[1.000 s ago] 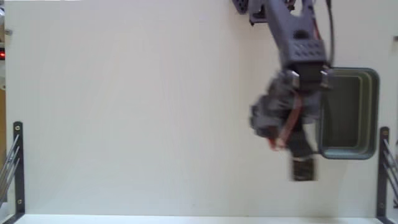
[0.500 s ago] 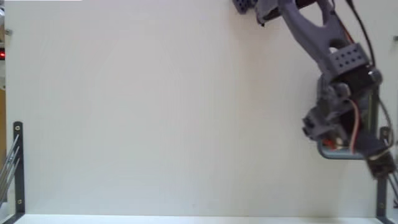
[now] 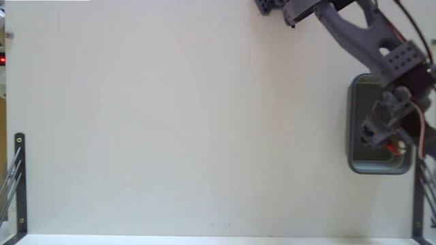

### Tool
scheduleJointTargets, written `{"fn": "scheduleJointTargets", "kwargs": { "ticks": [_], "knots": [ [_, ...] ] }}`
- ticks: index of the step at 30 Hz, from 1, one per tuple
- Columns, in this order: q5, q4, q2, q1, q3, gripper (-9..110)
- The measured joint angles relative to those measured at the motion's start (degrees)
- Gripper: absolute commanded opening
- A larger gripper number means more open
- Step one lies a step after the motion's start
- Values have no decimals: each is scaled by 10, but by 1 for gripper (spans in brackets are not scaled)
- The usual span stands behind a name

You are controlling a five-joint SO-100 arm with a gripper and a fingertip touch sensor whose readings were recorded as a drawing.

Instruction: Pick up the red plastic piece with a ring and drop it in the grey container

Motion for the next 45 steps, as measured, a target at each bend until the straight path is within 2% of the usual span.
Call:
{"fn": "scheduleJointTargets", "kwargs": {
  "ticks": [28, 29, 45],
  "knots": [
    [0, 0, 0, -4, 0, 29],
    [0, 0, 0, -4, 0, 110],
    [-1, 0, 1, -4, 0, 110]
  ]
}}
